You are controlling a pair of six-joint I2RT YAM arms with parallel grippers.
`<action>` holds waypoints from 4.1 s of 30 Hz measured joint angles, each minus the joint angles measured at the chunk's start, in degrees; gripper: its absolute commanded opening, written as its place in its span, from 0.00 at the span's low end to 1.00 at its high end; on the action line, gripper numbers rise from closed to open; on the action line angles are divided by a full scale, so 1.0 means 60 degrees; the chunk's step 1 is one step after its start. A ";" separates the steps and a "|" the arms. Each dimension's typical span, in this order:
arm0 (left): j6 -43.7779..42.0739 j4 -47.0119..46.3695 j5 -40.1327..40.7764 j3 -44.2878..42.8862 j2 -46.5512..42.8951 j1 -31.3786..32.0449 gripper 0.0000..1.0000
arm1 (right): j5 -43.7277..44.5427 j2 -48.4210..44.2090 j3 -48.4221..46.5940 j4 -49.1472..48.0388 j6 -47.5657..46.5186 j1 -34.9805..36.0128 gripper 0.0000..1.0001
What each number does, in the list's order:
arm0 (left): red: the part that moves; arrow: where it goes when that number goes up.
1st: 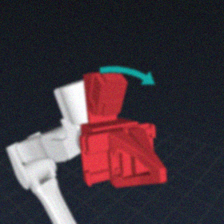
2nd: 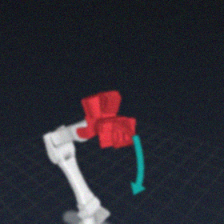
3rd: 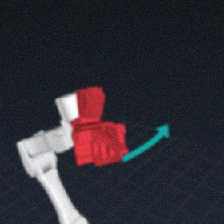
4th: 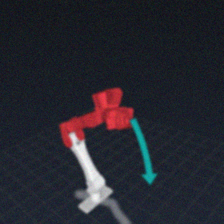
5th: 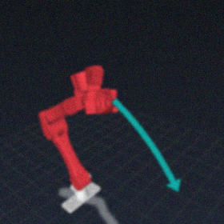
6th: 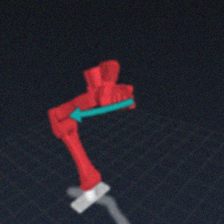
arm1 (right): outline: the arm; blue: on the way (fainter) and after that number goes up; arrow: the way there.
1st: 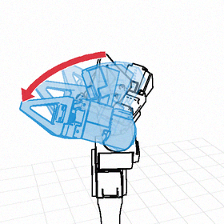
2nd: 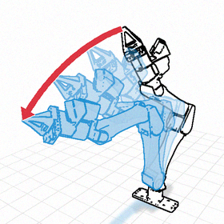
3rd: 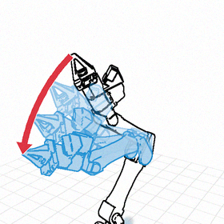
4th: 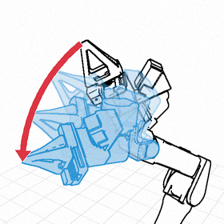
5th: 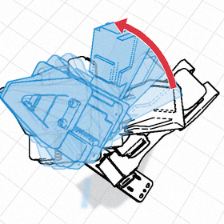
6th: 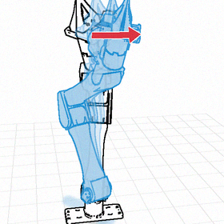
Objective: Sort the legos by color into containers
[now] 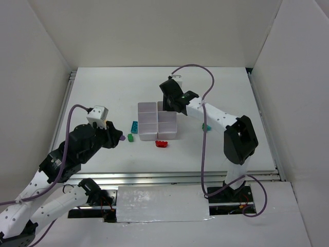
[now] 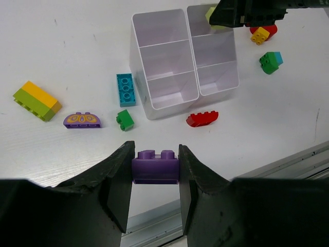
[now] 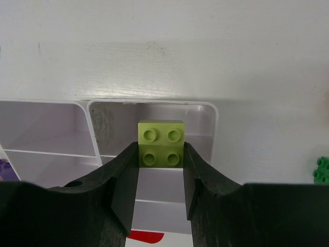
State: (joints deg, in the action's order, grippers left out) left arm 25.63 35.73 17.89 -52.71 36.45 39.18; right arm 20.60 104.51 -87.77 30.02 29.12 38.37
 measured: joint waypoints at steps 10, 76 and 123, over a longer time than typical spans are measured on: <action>-0.0011 -0.0029 -0.0237 0.0000 -0.0055 0.0000 0.00 | -0.0018 0.0036 -0.0080 -0.0015 0.0000 0.0000 0.59; 0.0499 -0.4816 -0.8302 0.0943 0.0055 -0.0080 0.99 | -1.1180 -0.6881 0.5814 -0.6124 -0.1304 0.2605 0.00; 0.0659 0.1038 0.2018 0.0222 -0.0645 -0.0131 0.99 | 0.0579 -0.0743 0.0561 0.0787 -0.0623 0.0841 0.04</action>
State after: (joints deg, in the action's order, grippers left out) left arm 29.58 41.95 30.00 -51.37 32.58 38.39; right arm 24.08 100.05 -84.40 34.74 25.39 43.42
